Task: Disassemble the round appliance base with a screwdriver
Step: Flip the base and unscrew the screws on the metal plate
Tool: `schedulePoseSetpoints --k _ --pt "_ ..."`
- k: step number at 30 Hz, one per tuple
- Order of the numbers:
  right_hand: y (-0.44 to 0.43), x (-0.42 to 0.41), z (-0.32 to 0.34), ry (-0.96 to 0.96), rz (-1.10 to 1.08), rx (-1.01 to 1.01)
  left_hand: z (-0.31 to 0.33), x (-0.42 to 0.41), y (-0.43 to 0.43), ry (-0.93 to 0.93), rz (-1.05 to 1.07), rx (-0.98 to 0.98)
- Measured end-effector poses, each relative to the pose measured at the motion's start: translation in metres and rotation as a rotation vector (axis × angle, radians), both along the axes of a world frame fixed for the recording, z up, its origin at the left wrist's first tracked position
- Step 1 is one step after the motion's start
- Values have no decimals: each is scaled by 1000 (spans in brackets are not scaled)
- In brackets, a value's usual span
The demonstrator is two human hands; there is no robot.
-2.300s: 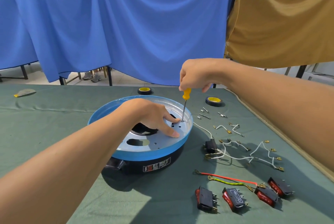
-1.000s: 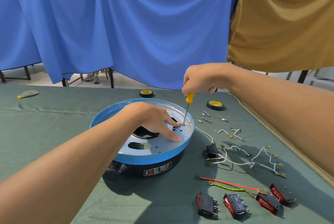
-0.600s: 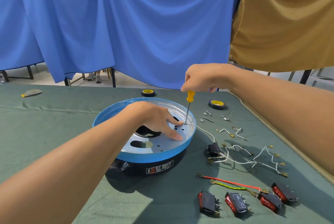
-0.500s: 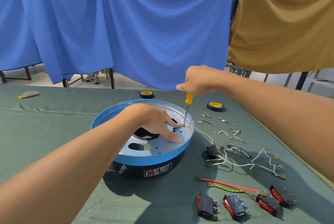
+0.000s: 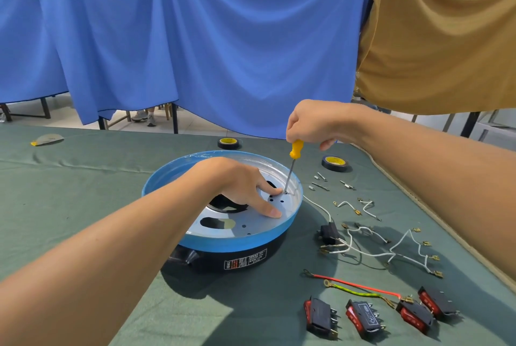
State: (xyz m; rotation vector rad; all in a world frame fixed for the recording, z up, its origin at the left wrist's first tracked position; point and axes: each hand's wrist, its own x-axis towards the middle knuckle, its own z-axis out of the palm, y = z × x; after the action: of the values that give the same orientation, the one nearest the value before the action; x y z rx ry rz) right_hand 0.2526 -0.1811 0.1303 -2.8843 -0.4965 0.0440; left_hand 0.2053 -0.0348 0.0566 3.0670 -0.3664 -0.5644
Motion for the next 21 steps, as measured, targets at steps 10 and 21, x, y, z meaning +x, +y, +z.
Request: schedulePoseSetpoints --k 10,21 --pt "-12 11 -5 -70 -44 -10 1 0 0 8 3 -1" --pt "-13 11 -6 -103 -38 -77 1 0 0 7 -4 -5"
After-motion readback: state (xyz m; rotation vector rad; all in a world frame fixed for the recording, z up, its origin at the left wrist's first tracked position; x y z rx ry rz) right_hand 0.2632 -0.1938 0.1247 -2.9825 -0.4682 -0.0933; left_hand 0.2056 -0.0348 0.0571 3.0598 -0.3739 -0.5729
